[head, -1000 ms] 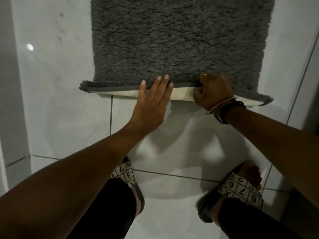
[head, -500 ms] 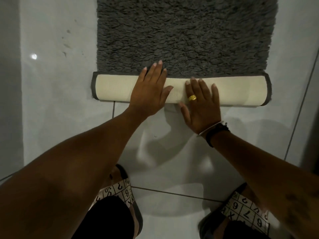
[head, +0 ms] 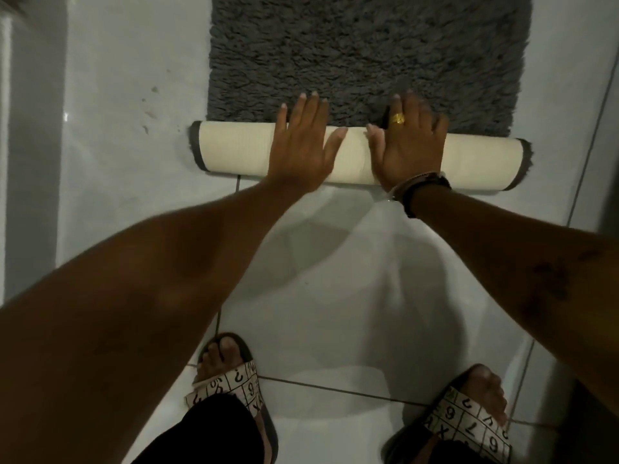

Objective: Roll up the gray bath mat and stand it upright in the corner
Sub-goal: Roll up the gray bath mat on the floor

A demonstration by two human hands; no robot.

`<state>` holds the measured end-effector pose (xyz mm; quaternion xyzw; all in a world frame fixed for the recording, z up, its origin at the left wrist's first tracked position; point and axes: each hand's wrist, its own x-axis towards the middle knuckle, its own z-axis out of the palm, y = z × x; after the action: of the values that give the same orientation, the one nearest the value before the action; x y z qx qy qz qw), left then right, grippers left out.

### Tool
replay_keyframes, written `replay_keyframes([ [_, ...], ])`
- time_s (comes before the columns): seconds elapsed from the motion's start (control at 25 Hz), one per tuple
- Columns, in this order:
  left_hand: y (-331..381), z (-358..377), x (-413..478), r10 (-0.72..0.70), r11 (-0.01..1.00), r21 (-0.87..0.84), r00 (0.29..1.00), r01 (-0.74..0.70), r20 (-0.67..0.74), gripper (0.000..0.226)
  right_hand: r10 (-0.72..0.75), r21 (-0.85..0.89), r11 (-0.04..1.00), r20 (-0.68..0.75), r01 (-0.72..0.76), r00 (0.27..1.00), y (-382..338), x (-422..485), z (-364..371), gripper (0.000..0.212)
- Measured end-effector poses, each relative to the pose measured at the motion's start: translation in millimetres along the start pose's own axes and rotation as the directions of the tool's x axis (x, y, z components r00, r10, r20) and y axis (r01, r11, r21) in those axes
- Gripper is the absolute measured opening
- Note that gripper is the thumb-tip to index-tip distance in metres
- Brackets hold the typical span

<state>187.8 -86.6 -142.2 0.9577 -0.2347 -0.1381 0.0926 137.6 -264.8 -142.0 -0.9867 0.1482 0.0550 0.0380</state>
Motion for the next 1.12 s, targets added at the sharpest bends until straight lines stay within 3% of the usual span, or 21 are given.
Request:
replay_keyframes([
  [0.04, 1, -1, 13, -0.012, 1.000, -0.001, 1.000, 0.012, 0.027, 0.069, 0.050, 0.028, 0.998, -0.019, -0.050, 0.999, -4, 5, -6, 0.067],
  [0.12, 3, -6, 33, -0.019, 1.000, -0.009, 0.996, 0.020, 0.086, 0.065, -0.016, 0.057, 0.998, -0.012, 0.017, 1.000, -16, 2, -17, 0.068],
  [0.2, -2, -17, 37, -0.037, 0.998, -0.043, 0.987, 0.044, 0.157, 0.060, -0.130, 0.096, 0.988, 0.091, 0.121, 0.987, -37, -19, -20, 0.066],
  [0.32, 1, -27, 26, 0.057, 0.998, -0.014, 0.972, -0.055, 0.228, 0.061, -0.106, 0.141, 0.987, 0.228, 0.075, 0.968, -38, -20, -12, 0.062],
  [0.44, 2, -30, 19, 0.073, 0.997, -0.052, 0.981, -0.064, 0.179, 0.070, -0.141, 0.091, 0.988, 0.174, 0.126, 0.975, -27, 23, -5, 0.062],
  [0.52, 4, -29, 14, 0.054, 0.998, 0.017, 0.993, -0.056, 0.106, 0.072, -0.198, 0.091, 0.978, 0.151, 0.186, 0.969, -25, 54, -1, 0.063],
  [0.6, 15, -28, 29, 0.080, 0.993, 0.069, 0.987, -0.091, 0.142, 0.066, -0.115, 0.099, 0.990, 0.159, 0.100, 0.980, -20, 67, -8, 0.065],
  [0.72, 18, -40, 55, -0.014, 0.994, 0.110, 0.989, -0.003, 0.150, 0.057, -0.092, 0.069, 0.994, 0.152, 0.083, 0.984, -15, 64, -31, 0.067],
  [0.88, 20, -51, 110, -0.066, 0.994, 0.100, 0.987, 0.052, 0.150, 0.051, -0.227, 0.159, 0.965, 0.121, 0.207, 0.966, -7, 18, -47, 0.072],
  [1.0, 5, -62, 147, -0.105, 0.994, 0.025, 0.988, 0.102, 0.112, 0.052, -0.218, 0.199, 0.962, 0.131, 0.189, 0.967, -14, 51, -37, 0.071],
  [1.12, 6, -78, 179, -0.099, 0.989, -0.114, 0.993, 0.091, -0.070, 0.052, -0.114, 0.168, 0.981, 0.096, 0.097, 0.989, -23, 113, -26, 0.066],
])
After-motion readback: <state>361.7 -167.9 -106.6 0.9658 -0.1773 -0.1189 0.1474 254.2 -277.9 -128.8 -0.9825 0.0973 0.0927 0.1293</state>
